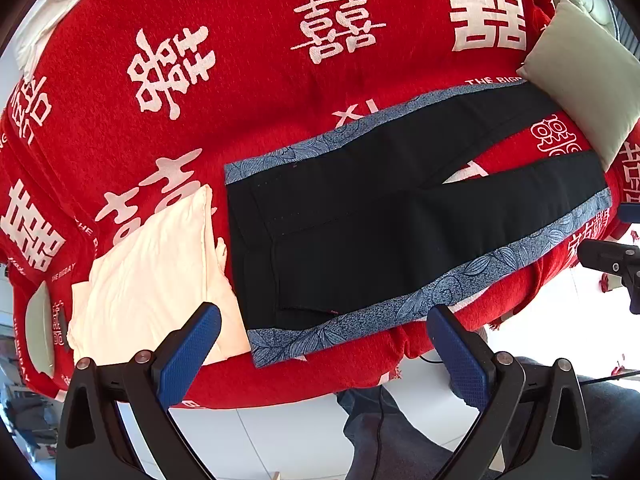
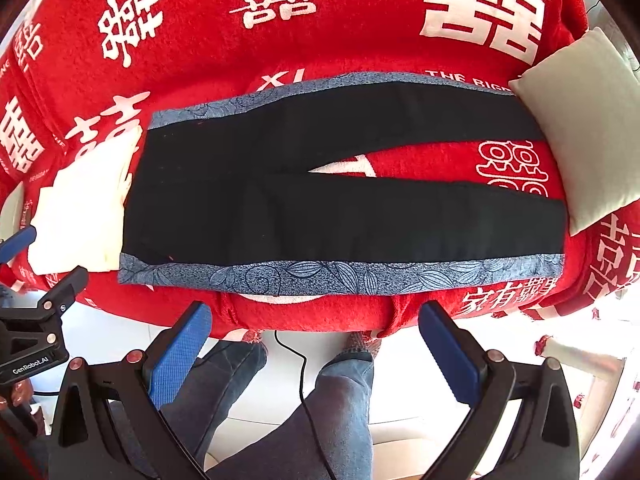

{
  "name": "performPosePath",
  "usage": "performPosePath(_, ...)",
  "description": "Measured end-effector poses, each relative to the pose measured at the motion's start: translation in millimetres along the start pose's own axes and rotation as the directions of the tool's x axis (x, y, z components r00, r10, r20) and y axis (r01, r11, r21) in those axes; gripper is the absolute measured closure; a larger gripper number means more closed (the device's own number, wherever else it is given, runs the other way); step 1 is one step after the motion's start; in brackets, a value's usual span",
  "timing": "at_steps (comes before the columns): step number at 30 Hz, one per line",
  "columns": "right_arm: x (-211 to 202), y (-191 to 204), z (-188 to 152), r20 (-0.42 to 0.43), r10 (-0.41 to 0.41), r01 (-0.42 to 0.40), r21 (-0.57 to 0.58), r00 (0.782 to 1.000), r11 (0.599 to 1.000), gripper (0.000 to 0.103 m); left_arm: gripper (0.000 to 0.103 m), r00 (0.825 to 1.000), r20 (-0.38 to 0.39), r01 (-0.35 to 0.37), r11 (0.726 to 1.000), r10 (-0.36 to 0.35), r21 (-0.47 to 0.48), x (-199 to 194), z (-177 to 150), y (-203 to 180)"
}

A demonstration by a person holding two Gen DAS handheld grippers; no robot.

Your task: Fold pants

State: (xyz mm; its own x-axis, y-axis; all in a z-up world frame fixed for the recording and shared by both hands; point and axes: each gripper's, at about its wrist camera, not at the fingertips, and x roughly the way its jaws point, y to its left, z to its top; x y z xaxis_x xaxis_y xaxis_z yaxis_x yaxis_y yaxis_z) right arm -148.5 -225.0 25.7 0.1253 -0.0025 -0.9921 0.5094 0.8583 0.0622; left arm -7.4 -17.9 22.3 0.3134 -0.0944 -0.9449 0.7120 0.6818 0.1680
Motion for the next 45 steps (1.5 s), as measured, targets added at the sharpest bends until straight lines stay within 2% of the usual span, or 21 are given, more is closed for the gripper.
performPosePath(35, 4, -4, 4, -0.011, 0.000, 0.000, 0.006, 1.000, 1.000, 0.000, 0.000, 1.000, -0.012, -0.015, 0.997, 0.014, -0.080, 1, -2, 12)
performPosePath(45, 7, -14, 3, -0.005, 0.028, -0.028, 0.034, 1.000, 0.999, 0.000, 0.000, 1.000, -0.010, -0.016, 0.984, 0.014, -0.177, 2, -3, 20)
